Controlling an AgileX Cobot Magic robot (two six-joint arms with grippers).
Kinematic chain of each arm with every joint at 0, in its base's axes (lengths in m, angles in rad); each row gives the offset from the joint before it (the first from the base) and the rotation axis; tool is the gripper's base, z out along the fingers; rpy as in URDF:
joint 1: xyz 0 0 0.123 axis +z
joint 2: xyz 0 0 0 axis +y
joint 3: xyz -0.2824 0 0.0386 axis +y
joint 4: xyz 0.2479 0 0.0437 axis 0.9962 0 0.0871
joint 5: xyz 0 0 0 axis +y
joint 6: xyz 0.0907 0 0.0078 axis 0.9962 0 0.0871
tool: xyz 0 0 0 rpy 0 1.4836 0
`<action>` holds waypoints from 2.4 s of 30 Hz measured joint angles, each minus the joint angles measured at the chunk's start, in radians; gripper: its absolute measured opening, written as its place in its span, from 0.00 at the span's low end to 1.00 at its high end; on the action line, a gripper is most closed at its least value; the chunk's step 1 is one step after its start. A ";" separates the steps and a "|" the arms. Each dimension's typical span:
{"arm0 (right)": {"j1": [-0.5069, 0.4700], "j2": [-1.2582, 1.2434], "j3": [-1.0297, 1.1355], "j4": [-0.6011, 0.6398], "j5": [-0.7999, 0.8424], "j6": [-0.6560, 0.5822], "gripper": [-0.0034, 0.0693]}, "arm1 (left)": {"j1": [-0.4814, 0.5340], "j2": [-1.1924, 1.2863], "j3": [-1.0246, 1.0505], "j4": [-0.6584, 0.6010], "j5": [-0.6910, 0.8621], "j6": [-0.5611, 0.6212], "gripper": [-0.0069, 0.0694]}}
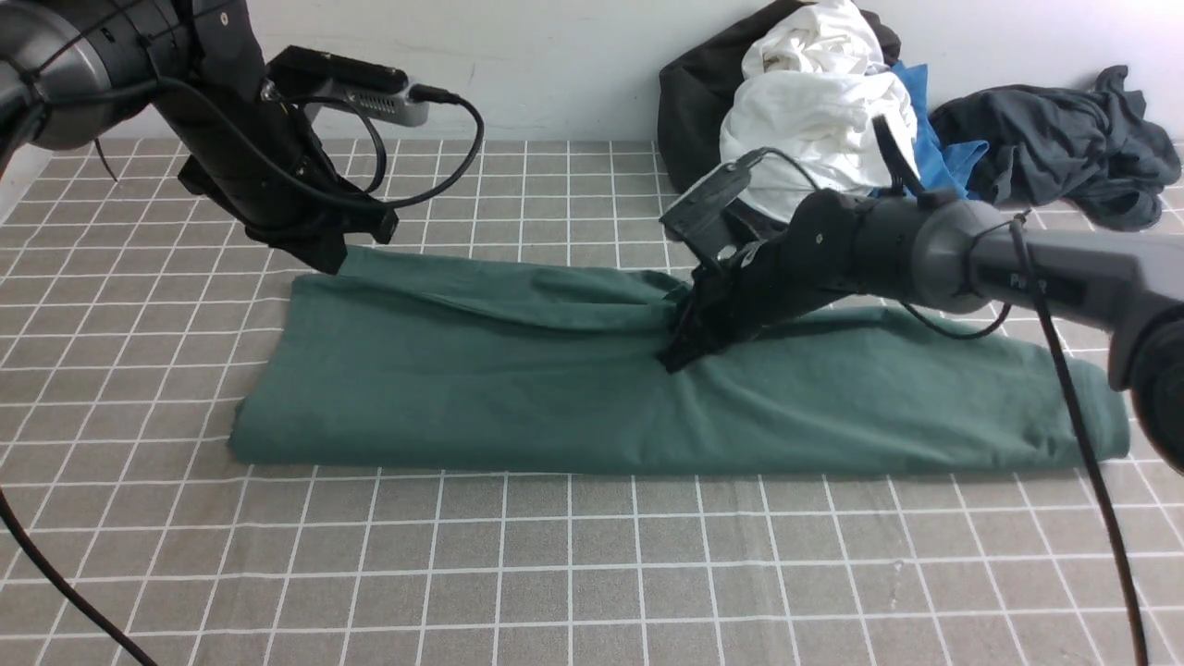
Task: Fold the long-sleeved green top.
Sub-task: Use both arms to drag the lower edge of the fabric forward and fold it over the upper edge, then use the right arm to clamp the right edge of the fabric, then use the right arm to drag the right edge of the fabric to the left and folds it over the left edge
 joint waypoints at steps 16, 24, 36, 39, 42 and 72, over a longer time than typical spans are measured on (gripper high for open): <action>-0.272 -0.156 -0.285 -0.342 0.627 0.474 0.23 | 0.000 -0.348 0.108 -0.028 0.076 0.024 0.08; -0.399 -0.499 0.119 -0.357 0.580 0.513 0.27 | 0.000 -0.772 0.542 -0.039 0.004 0.023 0.08; -0.490 -0.427 0.495 -0.370 0.363 0.637 0.79 | 0.000 -0.866 0.966 -0.041 -0.101 0.023 0.08; -0.490 -0.362 0.495 -0.368 0.313 0.653 0.82 | 0.000 -0.866 0.969 -0.052 -0.144 0.023 0.08; -0.490 -0.335 0.491 -0.348 0.283 0.658 0.76 | 0.000 -0.866 0.969 -0.054 -0.154 0.023 0.08; -0.085 -0.605 0.075 -0.507 0.520 0.733 0.07 | 0.000 -1.009 0.945 -0.040 -0.174 0.023 0.08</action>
